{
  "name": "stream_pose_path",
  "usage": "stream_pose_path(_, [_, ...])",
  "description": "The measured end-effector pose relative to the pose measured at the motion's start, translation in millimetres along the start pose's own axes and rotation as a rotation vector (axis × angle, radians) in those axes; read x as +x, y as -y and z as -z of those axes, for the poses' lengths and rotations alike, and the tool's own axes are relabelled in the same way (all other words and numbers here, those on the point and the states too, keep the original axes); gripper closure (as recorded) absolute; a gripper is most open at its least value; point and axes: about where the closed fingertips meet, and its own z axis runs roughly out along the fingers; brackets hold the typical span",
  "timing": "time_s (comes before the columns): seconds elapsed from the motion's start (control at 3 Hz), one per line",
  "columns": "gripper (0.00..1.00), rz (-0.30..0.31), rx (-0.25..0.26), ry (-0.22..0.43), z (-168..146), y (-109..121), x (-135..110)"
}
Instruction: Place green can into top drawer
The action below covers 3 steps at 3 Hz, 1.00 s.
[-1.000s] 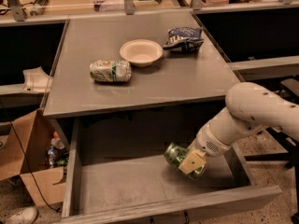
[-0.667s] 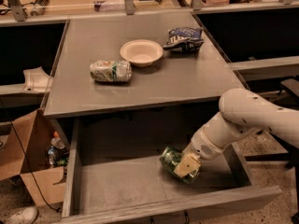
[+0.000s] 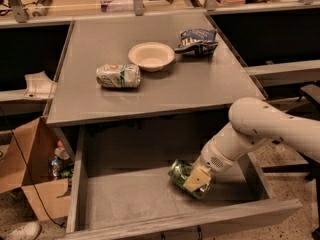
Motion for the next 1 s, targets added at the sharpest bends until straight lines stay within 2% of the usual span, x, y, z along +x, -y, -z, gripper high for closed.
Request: stream_pose_path(1.0, [1.0, -0.004, -0.021, -0.03, -15.0, 2.6, 5.2])
